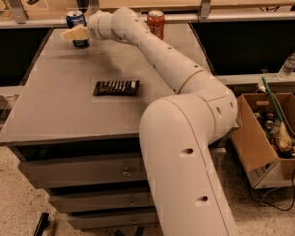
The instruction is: Pick pepsi can
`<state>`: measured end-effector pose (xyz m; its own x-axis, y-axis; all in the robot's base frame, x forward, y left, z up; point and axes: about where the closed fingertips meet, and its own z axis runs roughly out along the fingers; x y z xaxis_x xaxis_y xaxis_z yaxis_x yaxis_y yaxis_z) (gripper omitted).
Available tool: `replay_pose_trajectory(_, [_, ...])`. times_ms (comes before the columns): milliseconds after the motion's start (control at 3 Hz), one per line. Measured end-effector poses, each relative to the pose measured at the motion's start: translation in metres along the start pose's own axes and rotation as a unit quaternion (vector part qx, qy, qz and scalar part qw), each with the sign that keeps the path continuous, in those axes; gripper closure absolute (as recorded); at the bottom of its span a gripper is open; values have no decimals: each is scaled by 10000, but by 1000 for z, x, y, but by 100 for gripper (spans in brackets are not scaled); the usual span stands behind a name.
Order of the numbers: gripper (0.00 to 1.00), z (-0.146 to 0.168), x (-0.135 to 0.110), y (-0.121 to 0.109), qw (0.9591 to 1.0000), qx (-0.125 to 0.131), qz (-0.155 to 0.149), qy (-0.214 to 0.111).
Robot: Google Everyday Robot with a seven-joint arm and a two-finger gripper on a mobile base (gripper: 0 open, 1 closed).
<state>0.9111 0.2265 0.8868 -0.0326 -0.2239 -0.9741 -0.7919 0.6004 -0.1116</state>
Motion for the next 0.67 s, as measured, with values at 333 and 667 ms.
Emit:
replay_pose_trajectory(333, [15,6,-6,4,9999,-109,-3,7])
replay_pose_trajectory(667, [39,10,-8,7,9999,-162,4,35])
